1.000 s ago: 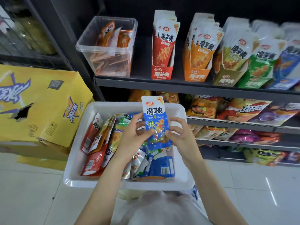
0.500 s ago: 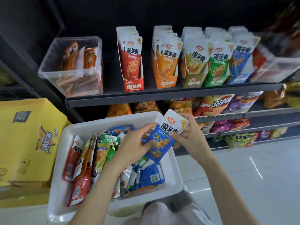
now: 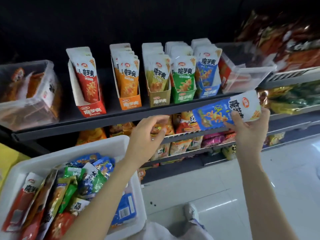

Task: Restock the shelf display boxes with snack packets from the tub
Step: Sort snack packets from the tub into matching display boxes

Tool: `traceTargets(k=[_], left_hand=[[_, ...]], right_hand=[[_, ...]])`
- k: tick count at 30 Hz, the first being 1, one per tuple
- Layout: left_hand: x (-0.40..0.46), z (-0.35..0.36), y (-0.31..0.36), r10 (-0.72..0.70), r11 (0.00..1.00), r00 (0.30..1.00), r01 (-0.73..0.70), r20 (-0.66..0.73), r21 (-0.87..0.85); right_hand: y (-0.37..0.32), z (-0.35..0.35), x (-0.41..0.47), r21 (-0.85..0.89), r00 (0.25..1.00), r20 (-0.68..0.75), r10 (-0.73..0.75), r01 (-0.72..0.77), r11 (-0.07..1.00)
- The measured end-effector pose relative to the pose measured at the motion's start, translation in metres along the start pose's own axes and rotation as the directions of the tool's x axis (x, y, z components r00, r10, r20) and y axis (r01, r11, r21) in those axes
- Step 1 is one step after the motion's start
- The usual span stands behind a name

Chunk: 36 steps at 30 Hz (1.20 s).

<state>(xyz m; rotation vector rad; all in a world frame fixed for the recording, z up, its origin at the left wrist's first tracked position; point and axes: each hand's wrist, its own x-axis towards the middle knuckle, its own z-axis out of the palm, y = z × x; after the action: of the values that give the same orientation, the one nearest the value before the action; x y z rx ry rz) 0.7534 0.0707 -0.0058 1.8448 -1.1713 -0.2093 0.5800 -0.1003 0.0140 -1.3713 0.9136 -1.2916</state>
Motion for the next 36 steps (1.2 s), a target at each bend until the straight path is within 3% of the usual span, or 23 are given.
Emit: traceTargets(k=[4, 7, 10, 14, 17, 23, 27, 32, 36], left_hand=[[0.038, 0.045, 0.021, -0.034, 0.998, 0.999, 0.035, -0.024, 0.052], [0.072, 0.076, 0.033, -0.018, 0.979, 0.998, 0.030, -0.061, 0.202], [0.108, 0.102, 0.037, 0.015, 0.940, 0.994, 0.022, -0.106, 0.341], [0.146, 0.129, 0.032, 0.020, 0.852, 0.991, 0.052, -0.132, 0.521], [0.162, 0.142, 0.033, 0.022, 0.797, 0.991, 0.061, -0.129, 0.601], [0.176, 0.156, 0.032, 0.045, 0.750, 0.986, 0.072, -0.159, 0.658], [0.182, 0.155, 0.034, 0.049, 0.750, 0.983, 0.082, -0.179, 0.657], [0.187, 0.155, 0.036, 0.040, 0.752, 0.983, 0.089, -0.179, 0.653], [0.188, 0.156, 0.033, 0.055, 0.756, 0.983, 0.073, -0.175, 0.651]], right_hand=[[0.006, -0.025, 0.074, -0.080, 0.995, 0.018, -0.093, 0.094, 0.992], [-0.002, -0.025, 0.131, -0.086, 0.968, 0.123, -0.216, 0.228, 0.970], [-0.016, -0.005, 0.182, -0.157, 0.902, 0.276, -0.332, 0.383, 0.910], [-0.008, 0.029, 0.228, -0.244, 0.780, 0.536, -0.322, 0.509, 0.826], [0.002, 0.048, 0.242, -0.258, 0.695, 0.646, -0.316, 0.588, 0.766], [0.012, 0.072, 0.256, -0.312, 0.643, 0.718, -0.266, 0.640, 0.702], [0.020, 0.085, 0.265, -0.390, 0.551, 0.807, -0.213, 0.768, 0.508], [0.029, 0.088, 0.270, -0.456, 0.533, 0.793, -0.295, 0.841, 0.292], [0.022, 0.080, 0.270, -0.494, 0.573, 0.757, -0.314, 0.816, 0.299]])
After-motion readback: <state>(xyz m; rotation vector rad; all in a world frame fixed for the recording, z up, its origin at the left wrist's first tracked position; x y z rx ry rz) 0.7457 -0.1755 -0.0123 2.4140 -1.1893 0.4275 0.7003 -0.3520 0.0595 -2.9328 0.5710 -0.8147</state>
